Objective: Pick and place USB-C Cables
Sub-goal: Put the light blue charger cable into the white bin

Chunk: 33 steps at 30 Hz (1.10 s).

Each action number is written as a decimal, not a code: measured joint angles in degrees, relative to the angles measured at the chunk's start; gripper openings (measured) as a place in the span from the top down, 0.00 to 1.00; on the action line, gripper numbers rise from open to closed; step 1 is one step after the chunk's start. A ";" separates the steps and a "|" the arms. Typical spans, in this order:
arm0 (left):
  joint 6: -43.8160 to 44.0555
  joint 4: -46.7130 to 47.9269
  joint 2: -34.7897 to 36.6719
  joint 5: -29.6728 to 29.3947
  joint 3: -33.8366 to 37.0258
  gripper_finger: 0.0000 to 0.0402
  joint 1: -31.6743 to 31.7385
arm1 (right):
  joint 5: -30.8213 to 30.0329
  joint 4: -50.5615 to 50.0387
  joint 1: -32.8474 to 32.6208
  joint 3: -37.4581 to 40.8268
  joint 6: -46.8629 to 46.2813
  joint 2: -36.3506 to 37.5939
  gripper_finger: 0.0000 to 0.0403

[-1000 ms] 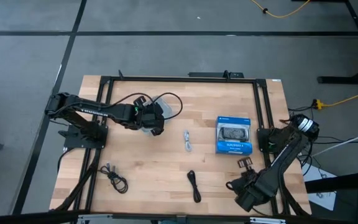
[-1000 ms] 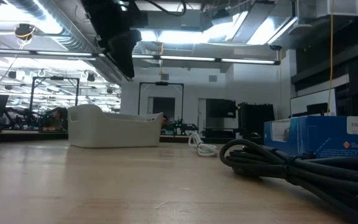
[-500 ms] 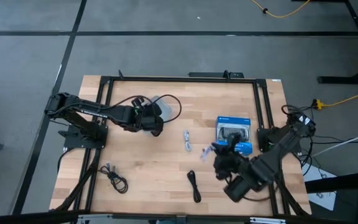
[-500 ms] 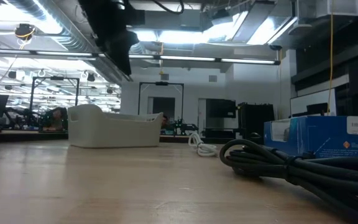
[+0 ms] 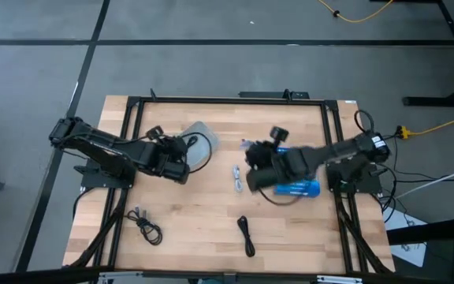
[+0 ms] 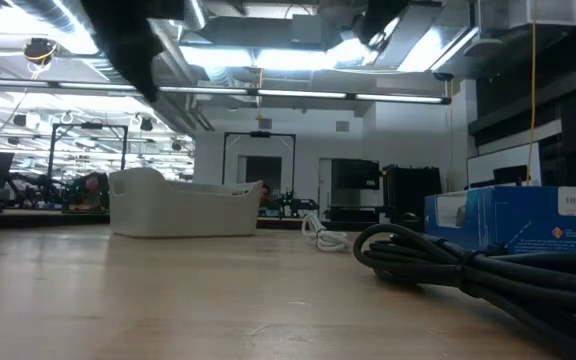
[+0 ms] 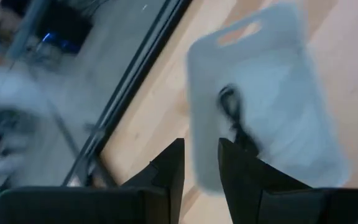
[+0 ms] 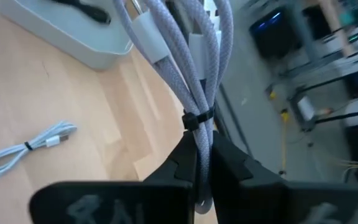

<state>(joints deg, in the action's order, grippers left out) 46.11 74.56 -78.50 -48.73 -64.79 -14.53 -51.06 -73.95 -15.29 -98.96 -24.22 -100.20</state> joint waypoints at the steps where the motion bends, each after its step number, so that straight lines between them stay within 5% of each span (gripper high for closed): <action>1: 2.42 2.11 -0.09 0.02 0.02 0.78 -0.90 | 1.05 1.65 1.51 0.00 2.11 0.00 0.94; 6: 10.48 10.51 -0.09 -1.34 0.02 0.78 -5.51 | 4.00 10.52 7.99 0.00 11.93 0.00 0.94; 10: 17.06 15.49 0.65 -5.10 0.38 0.78 -7.07 | 12.45 18.26 12.39 0.00 18.74 0.00 0.94; 18: 21.23 12.59 10.47 -5.37 10.89 0.78 -6.90 | 22.75 34.22 18.90 0.00 20.41 -0.56 0.94; 24: 28.22 8.41 18.41 -7.10 17.90 0.78 -8.39 | 39.57 47.79 22.46 0.02 25.29 -3.96 0.94; 33: 31.70 0.54 23.81 -11.43 18.82 0.78 -11.11 | 49.99 47.89 26.66 0.02 24.26 -11.55 0.94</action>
<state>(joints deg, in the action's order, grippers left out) 77.80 75.10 -54.69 -60.16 -45.98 -25.65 -1.08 -26.06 11.37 -98.94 0.04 -111.76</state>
